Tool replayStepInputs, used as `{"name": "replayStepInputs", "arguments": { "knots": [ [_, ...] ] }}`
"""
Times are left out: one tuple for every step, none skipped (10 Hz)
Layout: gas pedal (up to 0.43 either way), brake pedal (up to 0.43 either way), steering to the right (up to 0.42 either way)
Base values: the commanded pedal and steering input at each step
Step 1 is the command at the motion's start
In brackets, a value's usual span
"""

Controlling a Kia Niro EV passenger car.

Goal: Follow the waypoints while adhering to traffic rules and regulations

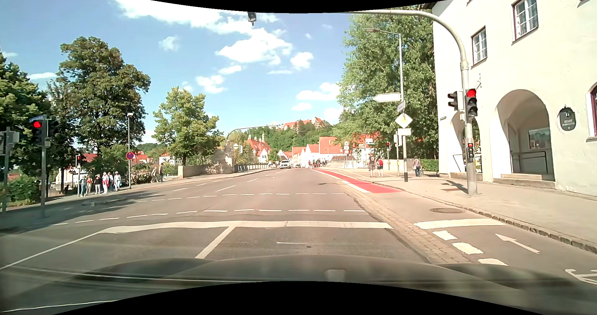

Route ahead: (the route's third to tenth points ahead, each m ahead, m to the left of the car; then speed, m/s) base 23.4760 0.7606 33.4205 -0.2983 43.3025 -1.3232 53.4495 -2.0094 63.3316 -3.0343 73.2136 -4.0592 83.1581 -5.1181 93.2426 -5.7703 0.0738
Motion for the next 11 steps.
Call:
{"name": "replayStepInputs", "arguments": {
  "knots": [
    [0.000, 0.280, -0.012],
    [0.000, 0.305, -0.012],
    [0.000, 0.366, -0.012],
    [0.000, 0.482, -0.012],
    [0.000, 0.549, -0.012],
    [0.000, 0.579, -0.012],
    [0.000, 0.598, -0.012],
    [0.000, 0.604, -0.012],
    [0.000, 0.604, -0.012],
    [0.000, 0.598, -0.012],
    [0.000, 0.604, -0.012]
  ]
}}
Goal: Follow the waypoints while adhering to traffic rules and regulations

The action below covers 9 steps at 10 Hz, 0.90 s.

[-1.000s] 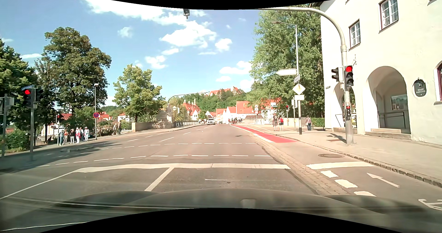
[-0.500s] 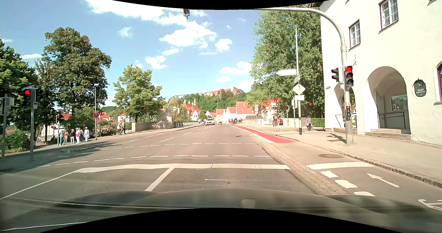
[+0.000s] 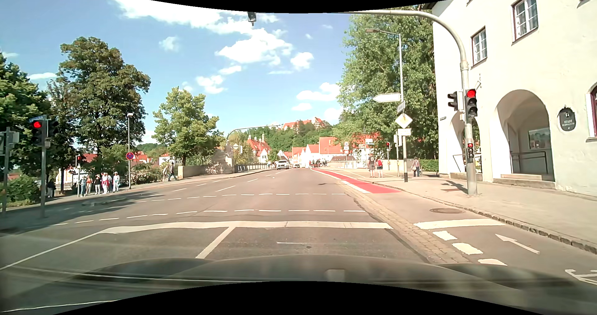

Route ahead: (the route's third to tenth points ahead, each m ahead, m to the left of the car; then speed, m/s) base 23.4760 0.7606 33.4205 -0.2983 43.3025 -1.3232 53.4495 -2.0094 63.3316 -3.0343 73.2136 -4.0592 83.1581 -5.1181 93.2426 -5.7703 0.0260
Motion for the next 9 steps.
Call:
{"name": "replayStepInputs", "arguments": {
  "knots": [
    [0.000, 0.616, -0.012],
    [0.000, 0.616, -0.012],
    [0.000, 0.622, -0.012],
    [0.000, 0.622, -0.012],
    [0.000, 0.622, -0.012],
    [0.000, 0.622, -0.015],
    [0.000, 0.622, -0.018],
    [0.000, 0.622, -0.018],
    [0.000, 0.622, -0.017]
  ]
}}
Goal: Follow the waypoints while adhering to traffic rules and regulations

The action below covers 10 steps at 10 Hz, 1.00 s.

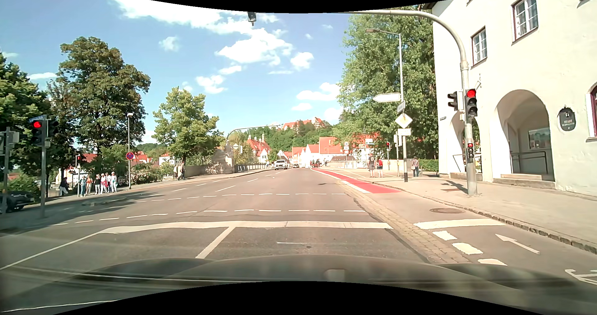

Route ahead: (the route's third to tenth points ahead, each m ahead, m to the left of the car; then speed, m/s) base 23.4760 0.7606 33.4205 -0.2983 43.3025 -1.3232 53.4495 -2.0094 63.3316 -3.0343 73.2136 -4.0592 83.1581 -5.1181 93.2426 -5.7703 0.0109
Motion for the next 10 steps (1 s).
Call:
{"name": "replayStepInputs", "arguments": {
  "knots": [
    [0.000, 0.622, -0.016],
    [0.000, 0.622, -0.016],
    [0.000, 0.622, -0.015],
    [0.000, 0.616, -0.015],
    [0.000, 0.616, -0.015],
    [0.000, 0.616, -0.014],
    [0.000, 0.610, -0.014],
    [0.000, 0.604, -0.014],
    [0.000, 0.598, -0.014],
    [0.000, 0.598, -0.014]
  ]
}}
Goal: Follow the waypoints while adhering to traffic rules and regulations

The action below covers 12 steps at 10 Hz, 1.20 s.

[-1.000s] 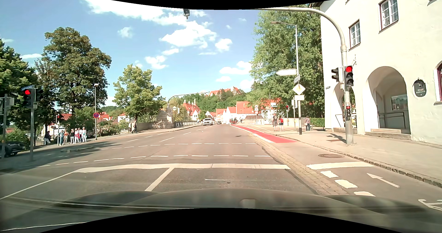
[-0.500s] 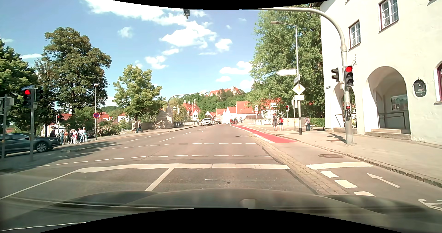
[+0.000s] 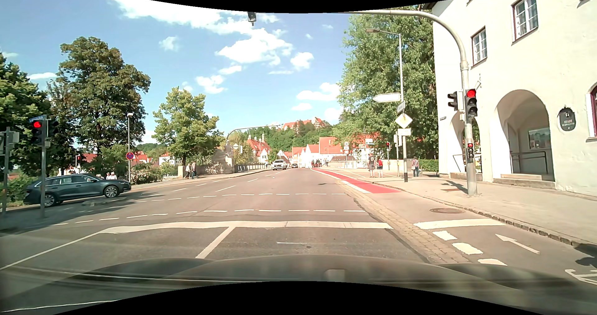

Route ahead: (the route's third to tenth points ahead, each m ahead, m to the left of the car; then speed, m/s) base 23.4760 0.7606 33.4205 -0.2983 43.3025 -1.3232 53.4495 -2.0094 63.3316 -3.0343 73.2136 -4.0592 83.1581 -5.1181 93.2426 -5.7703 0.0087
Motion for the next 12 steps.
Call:
{"name": "replayStepInputs", "arguments": {
  "knots": [
    [0.000, 0.598, -0.014],
    [0.000, 0.598, -0.014],
    [0.000, 0.598, -0.013],
    [0.000, 0.598, -0.014],
    [0.000, 0.598, -0.013],
    [0.000, 0.598, -0.014],
    [0.000, 0.598, -0.013],
    [0.000, 0.604, -0.013],
    [0.000, 0.604, -0.013],
    [0.000, 0.598, -0.013],
    [0.000, 0.604, -0.013],
    [0.000, 0.598, -0.014]
  ]
}}
